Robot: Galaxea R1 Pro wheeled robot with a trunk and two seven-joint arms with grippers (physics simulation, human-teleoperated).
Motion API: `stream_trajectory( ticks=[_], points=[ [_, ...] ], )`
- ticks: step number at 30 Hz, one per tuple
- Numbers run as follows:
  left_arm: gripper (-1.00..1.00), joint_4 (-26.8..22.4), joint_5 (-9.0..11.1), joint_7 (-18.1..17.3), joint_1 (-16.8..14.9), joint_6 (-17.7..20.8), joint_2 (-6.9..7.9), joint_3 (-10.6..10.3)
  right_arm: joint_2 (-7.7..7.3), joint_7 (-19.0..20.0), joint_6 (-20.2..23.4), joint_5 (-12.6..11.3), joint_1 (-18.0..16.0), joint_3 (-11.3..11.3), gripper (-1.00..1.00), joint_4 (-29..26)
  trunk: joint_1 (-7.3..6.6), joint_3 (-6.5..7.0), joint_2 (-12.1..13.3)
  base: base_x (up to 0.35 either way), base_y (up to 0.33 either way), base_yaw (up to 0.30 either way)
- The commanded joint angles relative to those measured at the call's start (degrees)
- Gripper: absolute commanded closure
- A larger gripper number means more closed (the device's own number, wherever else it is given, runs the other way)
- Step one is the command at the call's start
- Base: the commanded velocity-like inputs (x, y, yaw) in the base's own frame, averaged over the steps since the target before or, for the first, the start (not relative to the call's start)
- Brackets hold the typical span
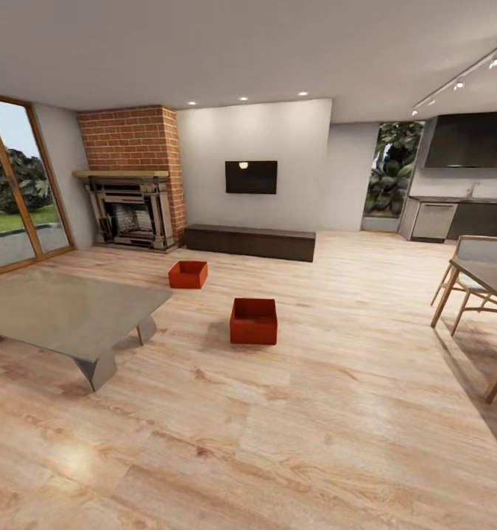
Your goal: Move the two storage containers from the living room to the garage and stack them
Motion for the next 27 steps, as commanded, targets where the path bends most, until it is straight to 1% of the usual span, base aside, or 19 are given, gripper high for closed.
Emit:
stream_trajectory(
  ticks=[1, 27],
  points=[
    [-1.00, -0.03, 0.24, 0.02, -0.01, -0.05, 0.00, 0.02, 0.01, -0.35, -0.23, 0.50, -0.07, 0.24, -1.00, 0.17, 0.03, -0.05, -0.02, 0.325, 0.000, 0.001],
    [-1.00, -0.02, 0.24, 0.02, -0.01, 0.01, 0.00, 0.02, -0.13, -0.35, -0.22, 0.50, -0.07, 0.30, -1.00, 0.17, 0.03, -0.05, -0.02, 0.325, 0.000, 0.000]
  ],
)
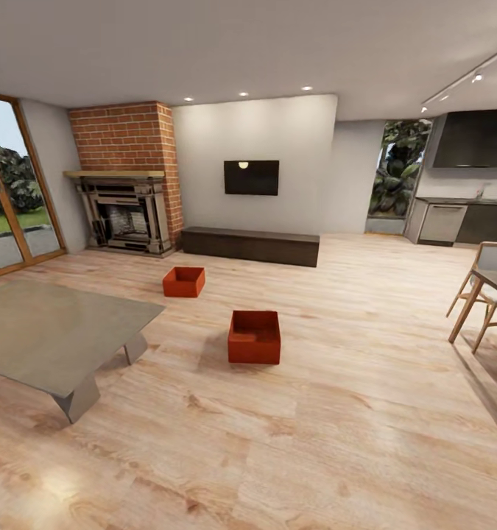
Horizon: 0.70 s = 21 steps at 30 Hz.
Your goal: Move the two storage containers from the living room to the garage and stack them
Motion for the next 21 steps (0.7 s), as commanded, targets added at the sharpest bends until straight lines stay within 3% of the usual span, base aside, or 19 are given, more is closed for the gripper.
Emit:
stream_trajectory(
  ticks=[1, 21],
  points=[
    [-1.00, -0.04, 0.25, 0.02, -0.01, -0.04, 0.00, 0.02, 0.03, -0.35, -0.22, 0.50, -0.07, 0.22, -1.00, 0.17, 0.03, -0.05, -0.02, 0.325, 0.000, 0.000],
    [-1.00, -0.04, 0.23, 0.02, -0.01, -0.11, -0.04, 0.02, 0.03, -0.35, -0.25, 0.50, -0.07, 0.22, -1.00, 0.17, 0.03, -0.05, -0.02, 0.325, 0.000, 0.000]
  ],
)
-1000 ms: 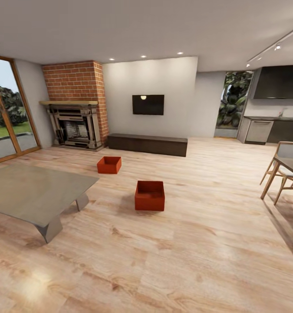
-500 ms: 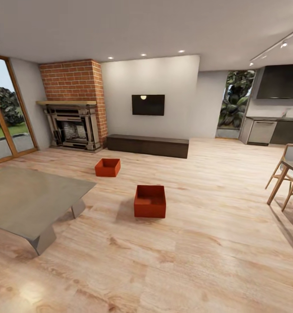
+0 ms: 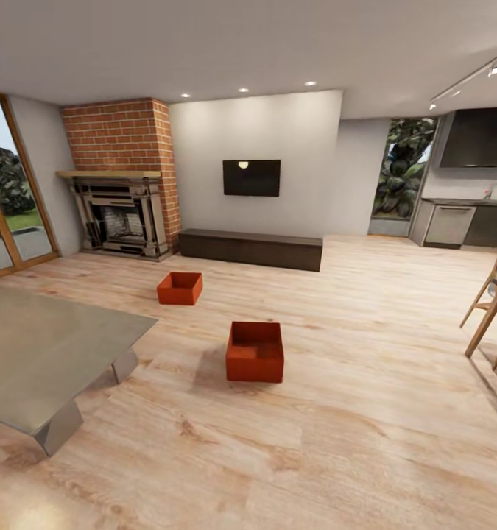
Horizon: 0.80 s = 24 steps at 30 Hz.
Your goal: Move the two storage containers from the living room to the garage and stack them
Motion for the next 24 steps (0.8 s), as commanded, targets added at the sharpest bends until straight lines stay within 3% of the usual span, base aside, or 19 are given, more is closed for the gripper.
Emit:
stream_trajectory(
  ticks=[1, 24],
  points=[
    [-1.00, -0.03, 0.22, 0.02, -0.01, -0.05, -0.02, 0.02, -0.01, -0.35, -0.22, 0.50, -0.07, 0.22, -1.00, 0.17, 0.03, -0.05, -0.02, 0.325, 0.000, 0.000],
    [-1.00, -0.03, 0.17, 0.02, -0.01, -0.61, -0.05, -0.10, -0.12, -0.35, -0.22, 0.50, -0.07, 0.22, -1.00, 0.17, 0.03, -0.05, -0.02, 0.325, 0.000, 0.000]
  ],
)
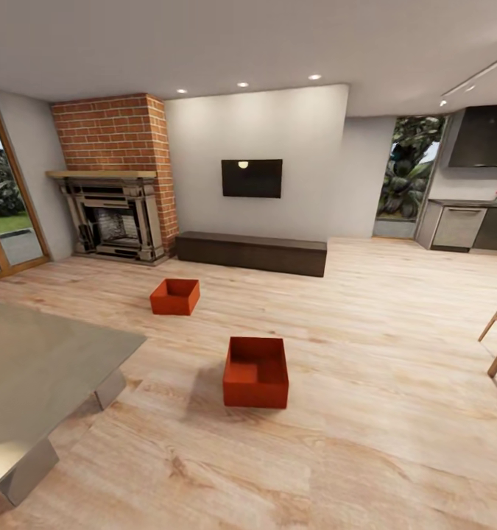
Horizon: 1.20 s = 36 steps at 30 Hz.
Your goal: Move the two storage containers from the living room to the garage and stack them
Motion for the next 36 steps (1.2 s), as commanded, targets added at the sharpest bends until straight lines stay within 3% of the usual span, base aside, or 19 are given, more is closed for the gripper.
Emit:
stream_trajectory(
  ticks=[1, 23, 36],
  points=[
    [-1.00, -0.02, 0.24, 0.02, -0.01, -0.12, 0.00, -0.02, 0.01, -0.35, -0.22, 0.50, -0.07, 0.22, -1.00, 0.17, 0.03, -0.05, -0.02, 0.325, 0.000, 0.000],
    [-1.00, -0.02, 0.15, -0.05, -0.01, -0.18, 0.00, -0.06, 0.09, -0.38, -0.22, 0.50, -0.07, 0.21, -1.00, 0.17, 0.03, -0.05, -0.02, 0.273, 0.000, 0.000],
    [-1.00, -0.02, 0.07, -0.03, -0.01, -0.30, -0.08, -0.03, 0.12, -0.35, -0.22, 0.50, -0.07, 0.14, -1.00, 0.17, 0.03, -0.05, -0.02, 0.073, 0.000, 0.000]
  ],
)
